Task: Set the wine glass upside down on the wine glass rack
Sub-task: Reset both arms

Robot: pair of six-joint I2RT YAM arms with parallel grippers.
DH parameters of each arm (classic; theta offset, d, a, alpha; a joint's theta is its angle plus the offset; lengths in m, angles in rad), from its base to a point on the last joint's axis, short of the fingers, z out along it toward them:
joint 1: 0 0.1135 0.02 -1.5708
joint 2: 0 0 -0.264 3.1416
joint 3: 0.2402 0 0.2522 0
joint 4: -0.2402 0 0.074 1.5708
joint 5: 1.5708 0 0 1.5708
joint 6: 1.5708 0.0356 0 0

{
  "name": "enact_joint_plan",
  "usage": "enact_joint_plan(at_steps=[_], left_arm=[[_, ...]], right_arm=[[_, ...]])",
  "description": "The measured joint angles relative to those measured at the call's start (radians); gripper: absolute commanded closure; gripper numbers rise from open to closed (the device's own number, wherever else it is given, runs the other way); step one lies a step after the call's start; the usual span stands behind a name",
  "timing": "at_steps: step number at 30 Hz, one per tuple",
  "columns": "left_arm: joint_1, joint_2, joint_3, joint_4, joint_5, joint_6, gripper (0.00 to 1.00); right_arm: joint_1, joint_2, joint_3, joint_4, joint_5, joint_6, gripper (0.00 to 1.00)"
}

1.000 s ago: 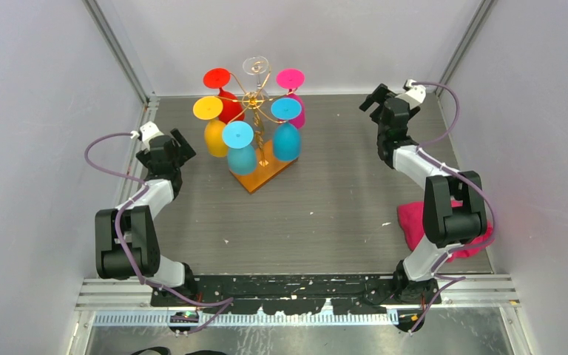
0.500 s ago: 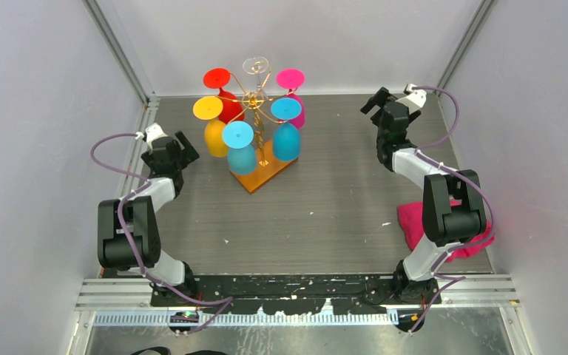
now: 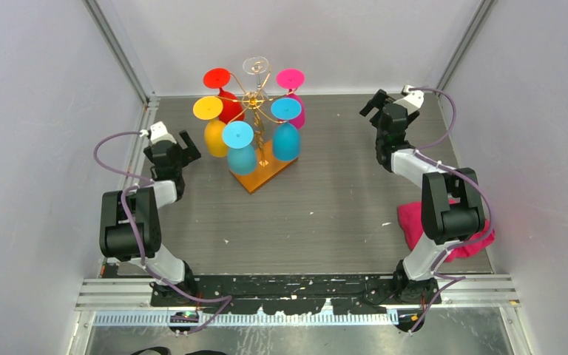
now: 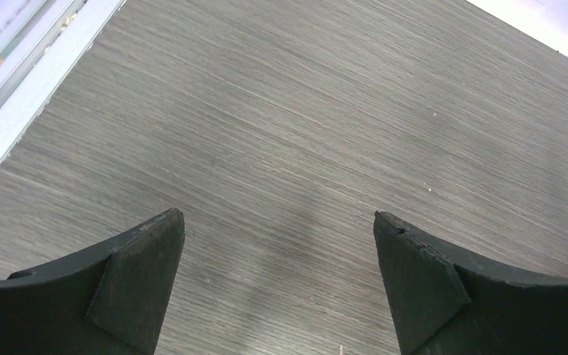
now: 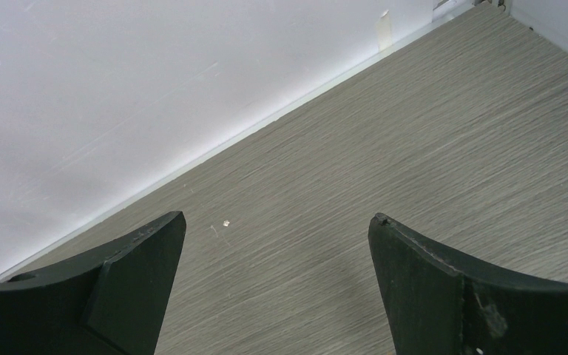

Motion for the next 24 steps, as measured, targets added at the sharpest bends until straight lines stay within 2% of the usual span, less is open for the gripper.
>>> enact_joint_plan(at_steps=[9, 24], left_arm=[[0.018, 0.043, 0.0, 0.077, 0.029, 0.112, 0.0], [0.024, 0.061, 0.0, 0.129, 0.035, 0.145, 0.0]], right_arm=[[0.0, 0.047, 0.0, 0.002, -0.006, -0.011, 0.0], [0.0, 0.076, 0.0, 0.012, -0.014, -0.019, 0.0]])
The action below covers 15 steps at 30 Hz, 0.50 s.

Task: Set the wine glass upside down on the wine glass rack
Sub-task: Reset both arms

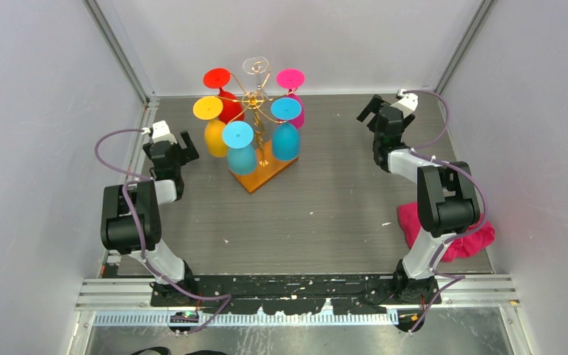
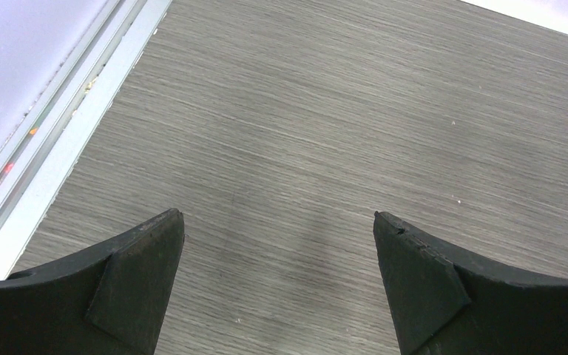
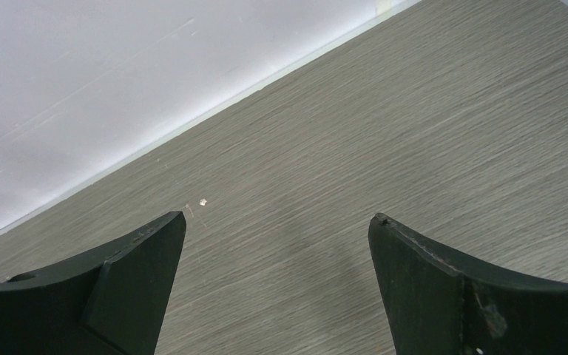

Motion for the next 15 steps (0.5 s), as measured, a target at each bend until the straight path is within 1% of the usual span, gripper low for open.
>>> enact_joint_plan(at_steps=[15], left_arm=[[0.0, 0.0, -0.003, 0.023, 0.011, 0.003, 0.0]], right_arm=[[0.0, 0.0, 0.0, 0.005, -0.011, 0.0, 0.0]])
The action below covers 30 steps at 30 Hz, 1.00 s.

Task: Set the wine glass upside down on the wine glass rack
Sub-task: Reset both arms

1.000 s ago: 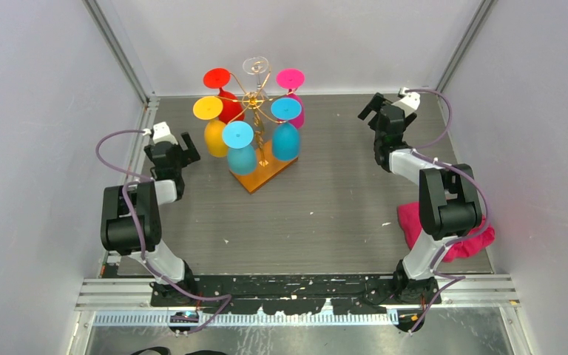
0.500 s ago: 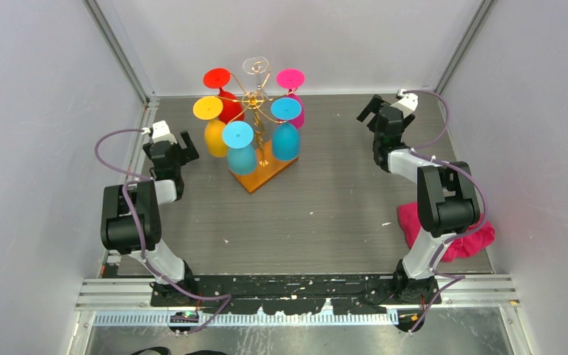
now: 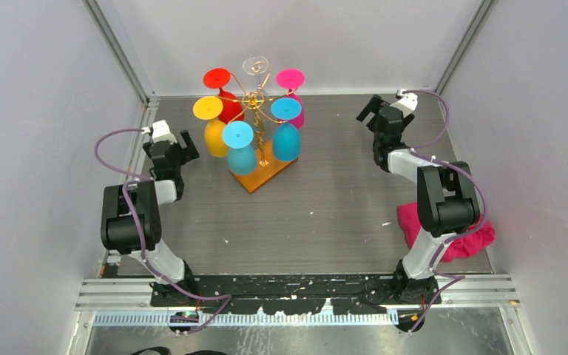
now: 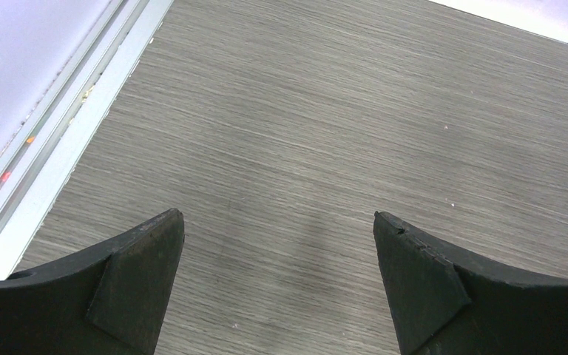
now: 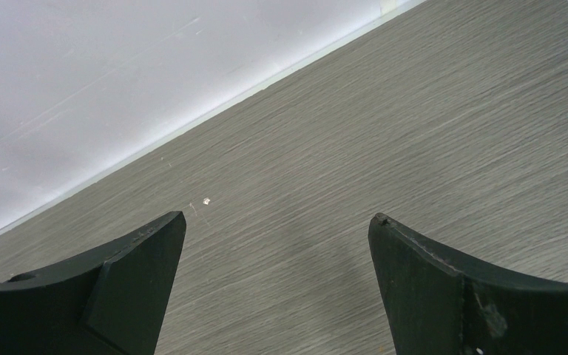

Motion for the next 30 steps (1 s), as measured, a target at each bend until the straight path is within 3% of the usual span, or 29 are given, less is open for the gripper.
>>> enact_joint_plan(at_steps=[30], left_arm=[[0.0, 0.043, -0.014, 0.061, 0.072, 0.002, 0.0]], right_arm=[[0.0, -0.008, -0.038, -0.034, 0.038, -0.023, 0.0]])
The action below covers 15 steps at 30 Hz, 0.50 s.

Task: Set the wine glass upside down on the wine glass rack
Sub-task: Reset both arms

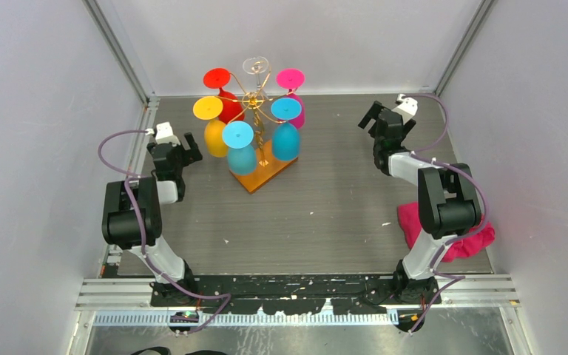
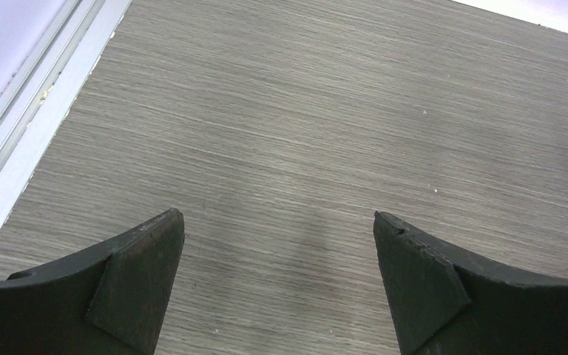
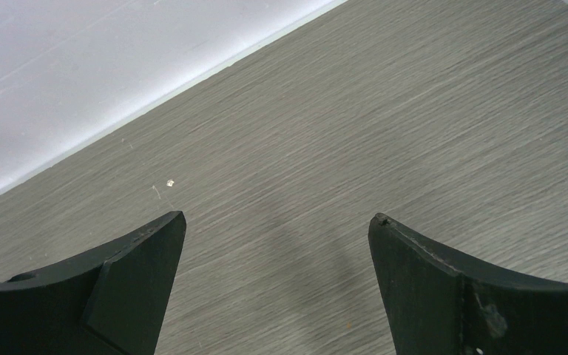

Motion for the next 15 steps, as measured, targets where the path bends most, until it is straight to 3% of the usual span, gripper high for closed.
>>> enact_joint_plan(at_steps=[15], left_arm=[[0.0, 0.0, -0.002, 0.007, 0.006, 0.009, 0.0]], right_arm=[[0.005, -0.031, -0.01, -0.016, 0.027, -0.002, 0.0]])
